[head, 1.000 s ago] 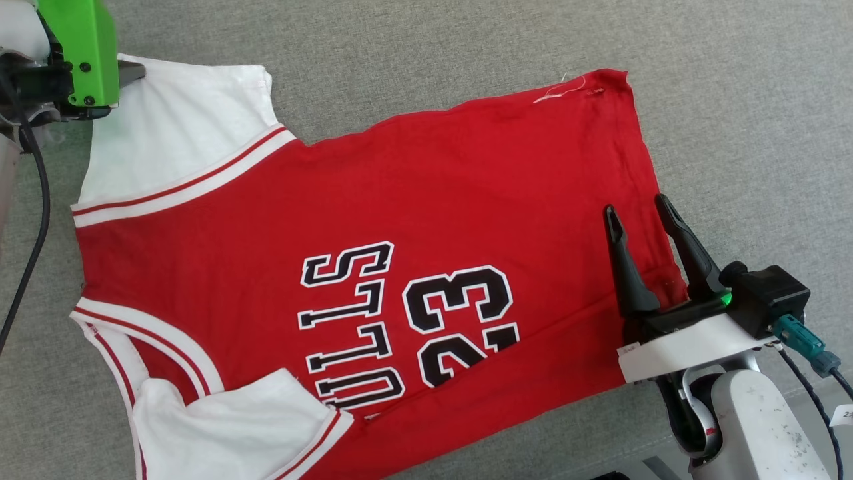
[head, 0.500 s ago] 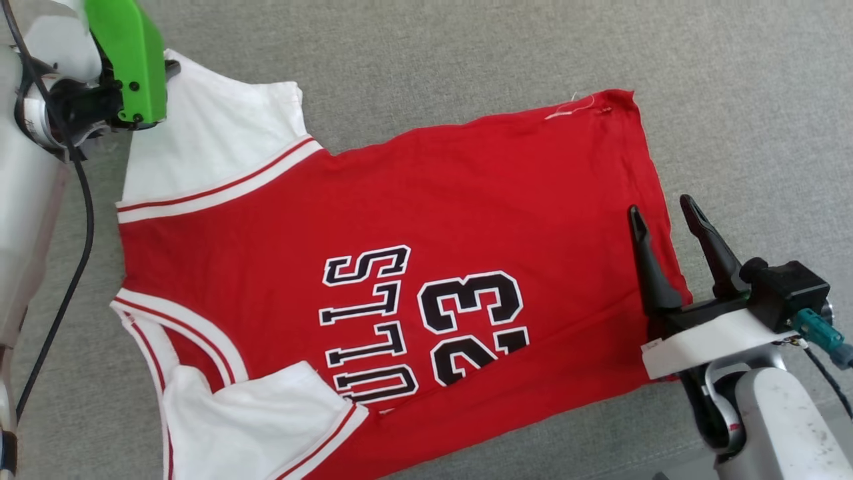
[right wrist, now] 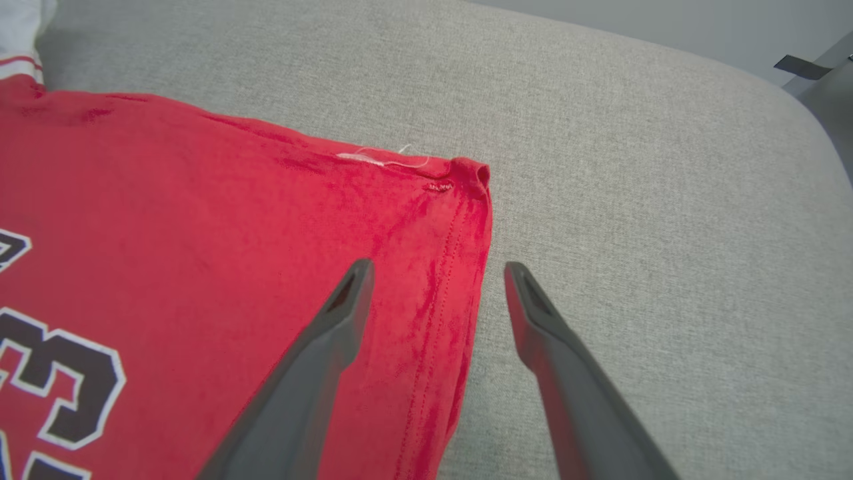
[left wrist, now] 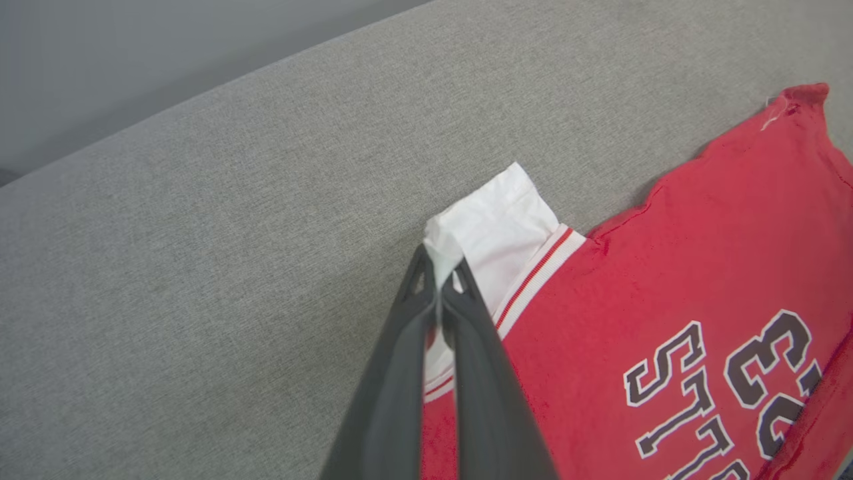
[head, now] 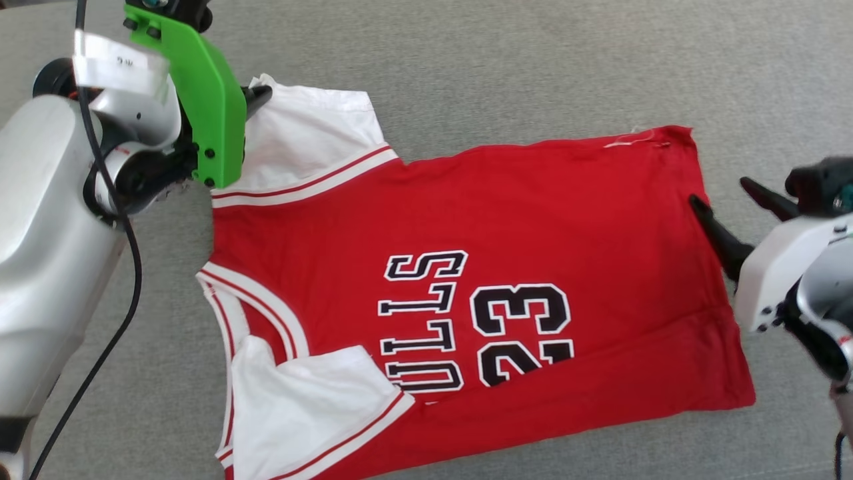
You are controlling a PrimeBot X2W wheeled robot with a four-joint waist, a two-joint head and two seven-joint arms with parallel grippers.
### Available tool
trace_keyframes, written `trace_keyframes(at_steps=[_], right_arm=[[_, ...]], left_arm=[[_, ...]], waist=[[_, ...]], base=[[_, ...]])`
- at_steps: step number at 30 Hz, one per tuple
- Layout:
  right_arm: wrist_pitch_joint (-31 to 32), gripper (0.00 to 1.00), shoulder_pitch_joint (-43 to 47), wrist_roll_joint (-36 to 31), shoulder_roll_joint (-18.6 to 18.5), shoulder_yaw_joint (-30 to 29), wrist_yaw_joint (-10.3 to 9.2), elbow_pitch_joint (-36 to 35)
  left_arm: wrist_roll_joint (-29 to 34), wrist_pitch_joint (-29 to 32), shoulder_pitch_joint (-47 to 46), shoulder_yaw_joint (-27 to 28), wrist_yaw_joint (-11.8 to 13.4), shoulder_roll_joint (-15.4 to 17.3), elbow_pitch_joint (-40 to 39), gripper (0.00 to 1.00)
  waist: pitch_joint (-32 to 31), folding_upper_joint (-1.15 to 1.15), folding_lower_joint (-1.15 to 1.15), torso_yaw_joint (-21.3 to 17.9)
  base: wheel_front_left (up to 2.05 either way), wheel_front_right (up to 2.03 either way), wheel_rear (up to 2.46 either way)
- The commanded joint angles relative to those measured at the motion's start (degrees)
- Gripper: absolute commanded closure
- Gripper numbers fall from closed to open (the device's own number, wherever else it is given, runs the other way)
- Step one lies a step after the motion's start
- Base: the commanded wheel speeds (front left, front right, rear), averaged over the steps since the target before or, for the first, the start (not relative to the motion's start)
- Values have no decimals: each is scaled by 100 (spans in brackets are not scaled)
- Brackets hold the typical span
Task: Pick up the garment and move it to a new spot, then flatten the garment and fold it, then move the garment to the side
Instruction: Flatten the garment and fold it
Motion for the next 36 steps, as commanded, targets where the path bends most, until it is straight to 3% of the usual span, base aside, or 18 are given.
trace_keyframes(at_steps=[1, 5, 10, 20, 27, 28, 29, 36], right_arm=[[314, 0, -201, 98, -100, 43, -5, -11], [1477, 0, -707, 467, -336, 184, -5, 215], [2153, 0, -1379, 542, -664, 418, -5, 666], [2176, 0, -2170, 500, -813, 848, -5, 1644], [2047, 0, -2240, 592, -836, 1297, -5, 2186], [2063, 38, -2219, 645, -843, 1359, -5, 2266], [2082, 100, -2206, 706, -846, 1396, -5, 2347], [1696, 100, -2289, 872, -850, 1393, -5, 2583]], left_arm=[[11, -15, 159, 4, 50, 97, -158, 100], [-42, -19, 448, 61, 231, 256, -823, 100], [-42, -38, 715, 60, 364, 383, -1530, 100], [-25, -32, 792, 7, 476, 352, -2198, 100], [-12, -56, 830, -44, 499, 308, -2329, 100], [-11, -62, 837, -52, 498, 302, -2331, 100], [-19, -69, 843, -54, 501, 293, -2326, 100], [-9, -209, 902, -31, 469, 309, -2175, 100]], waist=[[-21, 0, 0, 197], [91, 0, 0, 332], [255, 0, 0, 511], [503, 0, 0, 820], [637, 0, 0, 990], [644, 0, 0, 1009], [647, 0, 0, 1023], [484, 0, 0, 1031]], base=[[0, 0, 0], [0, 0, 0], [0, 0, 0], [0, 0, 0], [0, 0, 0], [0, 0, 0], [0, 0, 0], [0, 0, 0]])
